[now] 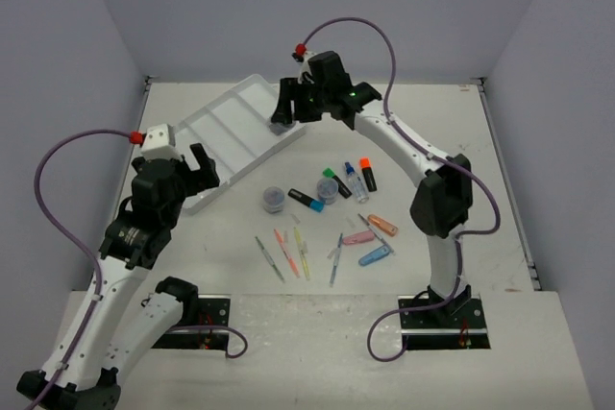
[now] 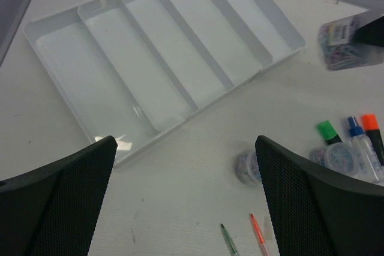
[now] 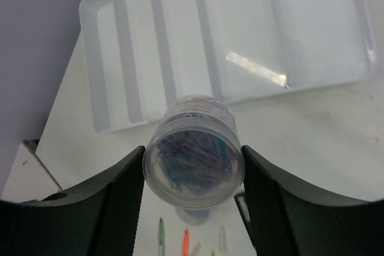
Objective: Sort the stationery into containers
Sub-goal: Place the stationery in the storage box.
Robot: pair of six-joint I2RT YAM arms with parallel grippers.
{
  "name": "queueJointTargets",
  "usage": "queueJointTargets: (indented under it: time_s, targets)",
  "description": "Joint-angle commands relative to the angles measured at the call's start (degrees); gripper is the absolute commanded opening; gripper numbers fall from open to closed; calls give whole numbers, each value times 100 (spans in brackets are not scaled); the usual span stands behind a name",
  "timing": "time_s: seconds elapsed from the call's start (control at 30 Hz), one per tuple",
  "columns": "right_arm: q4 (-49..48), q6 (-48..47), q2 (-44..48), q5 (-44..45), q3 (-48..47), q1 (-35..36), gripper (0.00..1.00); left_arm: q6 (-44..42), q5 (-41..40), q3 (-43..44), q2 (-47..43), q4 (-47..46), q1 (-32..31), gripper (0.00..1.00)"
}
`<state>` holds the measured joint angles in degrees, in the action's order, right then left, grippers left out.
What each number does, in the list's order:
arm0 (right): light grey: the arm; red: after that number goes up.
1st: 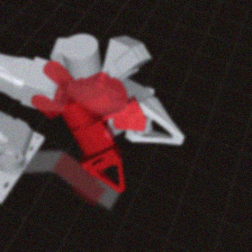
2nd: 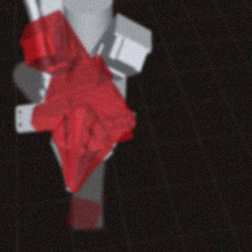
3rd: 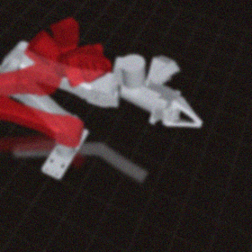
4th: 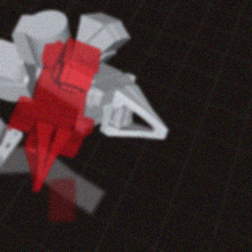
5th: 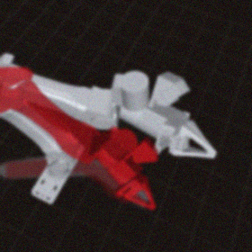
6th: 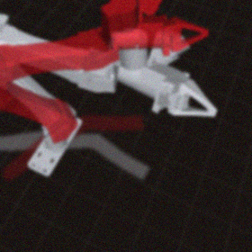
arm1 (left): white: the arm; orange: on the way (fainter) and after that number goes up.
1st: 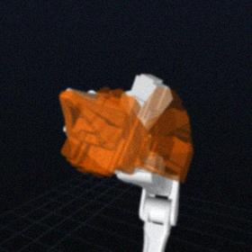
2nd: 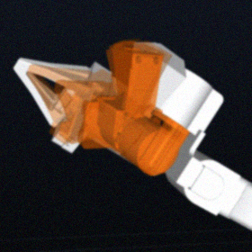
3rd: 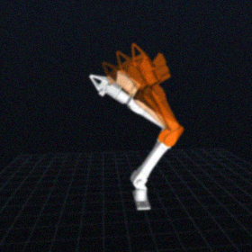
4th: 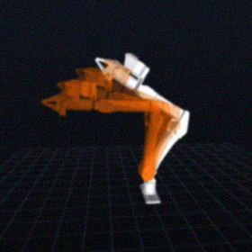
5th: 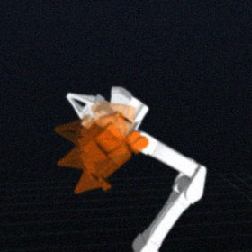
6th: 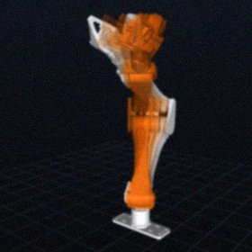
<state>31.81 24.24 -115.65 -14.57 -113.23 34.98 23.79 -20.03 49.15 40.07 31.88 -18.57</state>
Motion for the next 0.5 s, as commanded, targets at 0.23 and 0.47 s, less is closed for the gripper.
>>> queueJointTargets:
  time_s: [0.23,0.47]
  targets:
    - [-966,292,-1910,-304,-1997,1151,19,249,-757,-353,-1363,-682,29,100]
    - [-984,29,-2619,-143,-2686,1429,19,84,-481,-398,-1230,-808,29,100]
